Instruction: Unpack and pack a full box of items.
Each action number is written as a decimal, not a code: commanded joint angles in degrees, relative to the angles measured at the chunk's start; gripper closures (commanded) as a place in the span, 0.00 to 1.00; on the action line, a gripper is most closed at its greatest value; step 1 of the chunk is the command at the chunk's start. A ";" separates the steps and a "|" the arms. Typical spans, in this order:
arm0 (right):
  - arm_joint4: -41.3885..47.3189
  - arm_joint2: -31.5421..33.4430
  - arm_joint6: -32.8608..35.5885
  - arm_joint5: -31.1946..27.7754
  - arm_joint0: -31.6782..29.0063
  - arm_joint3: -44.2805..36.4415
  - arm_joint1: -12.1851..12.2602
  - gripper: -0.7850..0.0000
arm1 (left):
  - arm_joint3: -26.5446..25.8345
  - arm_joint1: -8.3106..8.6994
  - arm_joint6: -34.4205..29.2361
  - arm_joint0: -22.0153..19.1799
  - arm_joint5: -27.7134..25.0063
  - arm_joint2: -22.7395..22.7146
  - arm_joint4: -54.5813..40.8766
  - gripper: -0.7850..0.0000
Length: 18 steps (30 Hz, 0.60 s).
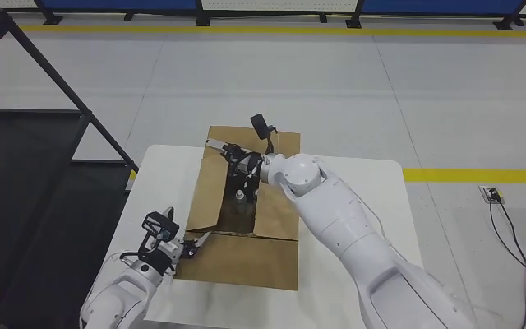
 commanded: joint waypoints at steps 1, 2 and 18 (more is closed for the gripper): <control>-0.07 0.29 0.36 -0.29 0.04 0.10 0.05 0.00 | 0.05 -0.08 -0.12 -0.40 1.18 0.97 1.73 0.00; -0.13 0.43 0.55 -0.50 0.02 0.11 0.08 0.00 | 0.08 -0.14 -0.03 -0.56 1.81 1.37 2.25 0.00; -2.68 2.68 0.26 -2.06 -0.88 0.12 1.04 0.00 | 0.07 -0.55 3.05 -1.25 4.79 1.13 -1.23 0.00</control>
